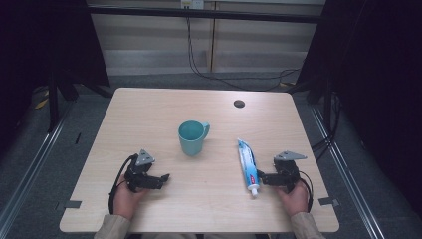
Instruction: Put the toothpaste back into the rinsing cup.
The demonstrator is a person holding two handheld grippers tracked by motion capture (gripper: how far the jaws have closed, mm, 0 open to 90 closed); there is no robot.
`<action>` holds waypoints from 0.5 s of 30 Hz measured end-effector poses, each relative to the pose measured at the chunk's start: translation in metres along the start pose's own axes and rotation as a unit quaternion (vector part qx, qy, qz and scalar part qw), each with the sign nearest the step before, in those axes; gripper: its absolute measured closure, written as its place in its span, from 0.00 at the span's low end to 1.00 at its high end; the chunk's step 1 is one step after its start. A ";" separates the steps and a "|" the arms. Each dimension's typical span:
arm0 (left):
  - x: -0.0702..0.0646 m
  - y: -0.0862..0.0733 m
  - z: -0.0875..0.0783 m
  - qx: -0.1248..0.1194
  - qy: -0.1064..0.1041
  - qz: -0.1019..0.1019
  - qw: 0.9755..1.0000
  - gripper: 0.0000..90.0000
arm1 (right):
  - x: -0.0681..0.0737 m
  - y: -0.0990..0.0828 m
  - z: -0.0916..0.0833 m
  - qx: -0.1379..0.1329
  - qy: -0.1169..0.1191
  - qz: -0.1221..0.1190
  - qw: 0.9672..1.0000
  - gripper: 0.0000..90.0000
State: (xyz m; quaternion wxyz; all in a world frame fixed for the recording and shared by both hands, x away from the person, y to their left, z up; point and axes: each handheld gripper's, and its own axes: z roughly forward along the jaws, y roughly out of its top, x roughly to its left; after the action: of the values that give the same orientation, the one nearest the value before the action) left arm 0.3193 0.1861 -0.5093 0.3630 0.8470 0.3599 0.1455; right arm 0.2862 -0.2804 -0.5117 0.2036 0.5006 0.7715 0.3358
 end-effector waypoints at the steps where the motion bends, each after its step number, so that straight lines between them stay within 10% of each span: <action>1: 0.000 0.000 0.000 0.000 0.000 0.000 1.000 0.15 | 0.000 0.000 0.000 0.000 0.000 0.000 1.000 0.19; 12: 0.000 0.000 0.000 0.000 0.000 0.001 1.000 0.15 | -0.001 0.009 -0.003 0.044 0.000 0.019 0.999 0.21; 15: 0.000 0.000 0.000 0.000 0.000 0.001 1.000 0.15 | -0.011 0.019 -0.006 0.073 0.032 0.069 0.994 0.23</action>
State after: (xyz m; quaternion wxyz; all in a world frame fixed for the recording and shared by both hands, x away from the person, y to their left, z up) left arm 0.3194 0.1862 -0.5092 0.3624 0.8474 0.3595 0.1458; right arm 0.2993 -0.2866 -0.4941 0.1183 0.5553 0.7637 0.3072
